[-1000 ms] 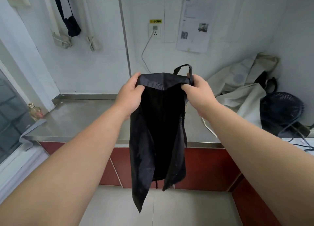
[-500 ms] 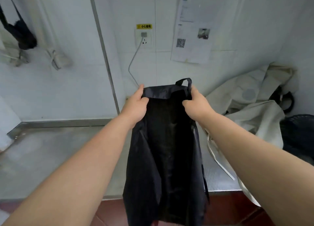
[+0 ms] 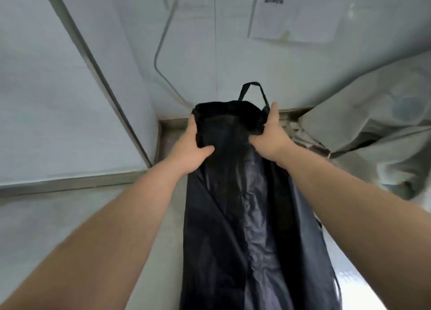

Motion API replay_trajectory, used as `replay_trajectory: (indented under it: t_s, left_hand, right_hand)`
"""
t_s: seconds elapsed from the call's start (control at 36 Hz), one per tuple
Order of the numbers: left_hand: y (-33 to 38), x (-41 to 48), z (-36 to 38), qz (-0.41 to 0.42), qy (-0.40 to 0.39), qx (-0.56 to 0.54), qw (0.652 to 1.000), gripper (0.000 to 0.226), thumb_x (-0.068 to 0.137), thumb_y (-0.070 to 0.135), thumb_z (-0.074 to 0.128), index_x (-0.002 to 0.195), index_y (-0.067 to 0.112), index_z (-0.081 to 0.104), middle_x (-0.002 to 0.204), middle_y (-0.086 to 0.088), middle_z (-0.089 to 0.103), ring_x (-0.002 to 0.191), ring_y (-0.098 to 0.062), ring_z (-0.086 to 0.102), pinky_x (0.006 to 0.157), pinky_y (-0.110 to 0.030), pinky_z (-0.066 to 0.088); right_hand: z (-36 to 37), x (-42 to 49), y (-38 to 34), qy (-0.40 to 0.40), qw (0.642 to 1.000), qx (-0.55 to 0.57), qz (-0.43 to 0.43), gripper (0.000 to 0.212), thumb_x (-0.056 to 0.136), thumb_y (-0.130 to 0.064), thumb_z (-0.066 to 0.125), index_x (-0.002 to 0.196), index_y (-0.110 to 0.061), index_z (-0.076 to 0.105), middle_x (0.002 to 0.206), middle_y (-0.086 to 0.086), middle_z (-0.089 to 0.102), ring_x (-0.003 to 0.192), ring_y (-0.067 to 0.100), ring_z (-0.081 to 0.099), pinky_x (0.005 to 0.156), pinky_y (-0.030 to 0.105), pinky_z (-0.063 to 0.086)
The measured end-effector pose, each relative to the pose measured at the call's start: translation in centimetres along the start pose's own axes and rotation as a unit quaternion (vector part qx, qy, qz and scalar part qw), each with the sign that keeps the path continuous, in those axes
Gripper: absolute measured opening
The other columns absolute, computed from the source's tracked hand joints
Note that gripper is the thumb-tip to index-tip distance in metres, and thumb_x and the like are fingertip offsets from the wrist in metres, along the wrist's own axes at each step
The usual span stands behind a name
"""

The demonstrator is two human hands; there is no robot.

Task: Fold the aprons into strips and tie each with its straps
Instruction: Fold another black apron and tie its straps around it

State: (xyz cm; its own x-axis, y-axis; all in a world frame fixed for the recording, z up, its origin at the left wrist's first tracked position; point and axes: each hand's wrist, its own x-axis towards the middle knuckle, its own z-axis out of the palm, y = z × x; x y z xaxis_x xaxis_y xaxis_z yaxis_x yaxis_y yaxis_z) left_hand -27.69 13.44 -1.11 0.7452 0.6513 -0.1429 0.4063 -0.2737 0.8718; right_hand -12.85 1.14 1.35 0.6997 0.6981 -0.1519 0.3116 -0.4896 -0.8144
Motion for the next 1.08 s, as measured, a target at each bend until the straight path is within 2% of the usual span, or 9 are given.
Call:
replay_trajectory:
  t_s: [0.11,0.22,0.36,0.5,0.75,0.83,0.92,1.0,1.08]
  left_hand:
    - [-5.6,-2.0,3.8,-0.092,-0.036,0.078,0.992,0.061,0.093,0.017,0.057,0.147,0.020,0.028,0.144,0.001,0.040,0.133,-0.018,0.039,0.101,-0.023,0.034]
    - [-10.4,-4.6,6.0,-0.172,-0.014,0.174,0.970,0.059,0.093,0.024,0.057,0.146,0.018,0.032,0.148,-0.007,0.035,0.132,-0.025,0.039,0.105,-0.028,0.032]
    - [-13.3,-6.4,7.0,-0.206,0.076,0.160,0.962,0.053,0.090,0.028,0.058,0.140,0.020,0.040,0.129,-0.014,0.048,0.110,-0.028,0.052,0.094,-0.033,0.043]
    - [-13.9,-6.5,7.3,-0.222,0.170,0.130,0.951,0.030,0.093,0.023,0.057,0.119,0.008,0.059,0.114,-0.006,0.065,0.106,-0.023,0.059,0.079,-0.021,0.036]
    - [-15.1,-1.7,5.6,-0.243,0.274,0.080,0.927,0.021,0.095,0.019,0.054,0.106,0.008,0.066,0.106,-0.010,0.068,0.103,-0.027,0.061,0.080,-0.023,0.039]
    - [-15.3,-0.2,5.1,-0.241,0.268,0.107,0.927,0.025,0.094,0.019,0.054,0.115,0.010,0.062,0.116,-0.010,0.065,0.108,-0.027,0.059,0.086,-0.026,0.041]
    - [-15.5,-0.5,4.9,-0.155,0.241,0.190,0.939,0.039,0.090,0.016,0.058,0.129,0.015,0.054,0.129,-0.010,0.051,0.113,-0.028,0.053,0.095,-0.034,0.041]
    - [-15.9,-1.6,4.8,-0.019,0.170,0.271,0.947,0.041,0.087,0.008,0.059,0.127,0.015,0.059,0.127,-0.009,0.054,0.113,-0.031,0.049,0.098,-0.037,0.041]
    - [-16.2,-2.4,4.5,-0.022,0.084,0.304,0.949,0.036,0.089,0.008,0.057,0.125,0.012,0.061,0.130,-0.005,0.057,0.117,-0.029,0.050,0.100,-0.032,0.036]
  right_hand:
    - [3.8,-1.0,5.6,-0.102,0.988,-0.101,0.061,0.063,0.096,-0.016,0.050,0.150,-0.017,0.019,0.137,0.012,0.047,0.115,0.029,0.054,0.093,0.035,0.046]
    - [7.2,-3.4,9.6,-0.185,0.967,-0.156,0.075,0.049,0.096,-0.021,0.051,0.143,-0.014,0.038,0.139,0.008,0.048,0.123,0.025,0.050,0.094,0.027,0.040]
    - [9.1,-5.3,11.8,-0.248,0.946,-0.202,0.048,0.056,0.093,-0.032,0.057,0.143,-0.020,0.037,0.147,0.005,0.033,0.131,0.023,0.039,0.104,0.025,0.033]
    - [10.2,-5.3,12.8,-0.261,0.932,-0.252,0.005,0.060,0.093,-0.028,0.059,0.146,-0.024,0.032,0.156,0.003,0.011,0.139,0.026,0.025,0.115,0.032,0.025]
    - [11.1,-0.5,12.0,-0.240,0.934,-0.263,-0.018,0.058,0.093,-0.027,0.058,0.146,-0.026,0.033,0.158,0.010,-0.002,0.145,0.027,0.006,0.118,0.036,0.015]
    - [11.3,1.2,11.5,-0.213,0.939,-0.267,-0.037,0.054,0.096,-0.022,0.054,0.146,-0.024,0.032,0.158,0.011,0.000,0.145,0.027,0.007,0.117,0.032,0.012]
    - [11.6,1.6,11.1,-0.214,0.930,-0.295,-0.049,0.053,0.097,-0.021,0.052,0.146,-0.023,0.032,0.158,0.010,0.005,0.144,0.028,0.012,0.117,0.034,0.017]
    - [12.4,0.6,10.7,-0.190,0.929,-0.307,-0.075,0.045,0.097,-0.023,0.049,0.141,-0.018,0.042,0.147,0.012,0.031,0.131,0.029,0.034,0.109,0.033,0.031]
    - [13.4,-0.6,10.2,-0.195,0.953,-0.227,-0.038,0.038,0.095,-0.033,0.051,0.127,-0.013,0.056,0.124,0.010,0.058,0.111,0.024,0.053,0.087,0.023,0.041]
